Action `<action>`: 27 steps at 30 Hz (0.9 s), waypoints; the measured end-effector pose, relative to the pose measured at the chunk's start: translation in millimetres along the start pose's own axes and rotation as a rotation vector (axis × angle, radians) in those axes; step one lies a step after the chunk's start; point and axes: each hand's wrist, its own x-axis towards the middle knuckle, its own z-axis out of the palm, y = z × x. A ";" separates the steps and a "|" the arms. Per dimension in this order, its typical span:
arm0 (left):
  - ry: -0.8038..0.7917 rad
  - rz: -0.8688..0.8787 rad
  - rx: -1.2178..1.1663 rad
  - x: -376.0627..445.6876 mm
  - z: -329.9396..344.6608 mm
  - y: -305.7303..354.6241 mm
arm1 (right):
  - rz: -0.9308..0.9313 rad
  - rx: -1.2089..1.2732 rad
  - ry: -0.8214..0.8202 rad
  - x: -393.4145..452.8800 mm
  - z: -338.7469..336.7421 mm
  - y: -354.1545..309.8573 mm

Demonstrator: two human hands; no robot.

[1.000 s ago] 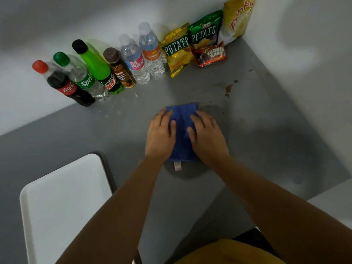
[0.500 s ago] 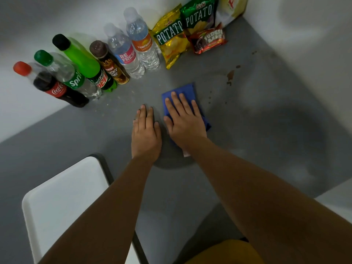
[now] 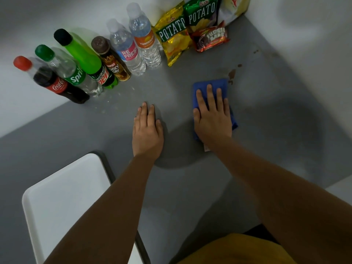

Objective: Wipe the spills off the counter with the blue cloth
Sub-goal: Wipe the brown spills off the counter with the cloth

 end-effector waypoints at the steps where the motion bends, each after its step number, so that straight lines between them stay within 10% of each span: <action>1: 0.002 -0.001 0.006 -0.2 0.7 0.1 | 0.011 0.002 0.006 -7.3 3.0 -7.9; 13: -0.013 -0.002 0.018 1.5 1.4 -1.0 | -0.311 0.047 0.030 42.9 -0.2 -17.8; 27: 0.019 -0.032 -0.032 1.2 -5.9 4.7 | 0.022 0.012 0.010 15.3 -11.8 34.1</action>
